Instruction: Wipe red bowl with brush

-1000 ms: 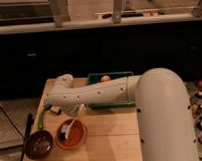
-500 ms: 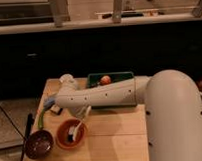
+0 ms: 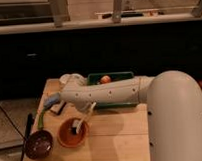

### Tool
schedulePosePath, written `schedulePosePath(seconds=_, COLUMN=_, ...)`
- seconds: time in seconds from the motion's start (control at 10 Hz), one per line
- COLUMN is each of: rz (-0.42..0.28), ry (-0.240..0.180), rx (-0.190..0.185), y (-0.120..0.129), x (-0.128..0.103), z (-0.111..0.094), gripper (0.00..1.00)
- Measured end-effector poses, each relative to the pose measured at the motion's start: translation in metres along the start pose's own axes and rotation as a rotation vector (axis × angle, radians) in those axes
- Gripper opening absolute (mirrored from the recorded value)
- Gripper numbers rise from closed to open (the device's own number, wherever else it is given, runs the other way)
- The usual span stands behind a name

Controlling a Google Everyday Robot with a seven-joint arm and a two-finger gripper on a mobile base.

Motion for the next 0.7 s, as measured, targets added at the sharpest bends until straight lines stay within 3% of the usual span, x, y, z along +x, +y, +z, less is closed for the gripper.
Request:
schedulePosePath(seconds=0.3, rz=-0.061, ry=-0.013, rx=0.006, y=-0.019, x=-0.029, z=-0.001, gripper=0.00)
schedulePosePath(seconds=0.6, rz=-0.113, ry=-0.029, rx=-0.002, y=-0.007, x=-0.047, z=0.002, gripper=0.00)
schedulePosePath(seconds=0.7, rz=-0.102, ry=-0.029, rx=-0.010, y=0.000, x=-0.047, z=0.003, gripper=0.00)
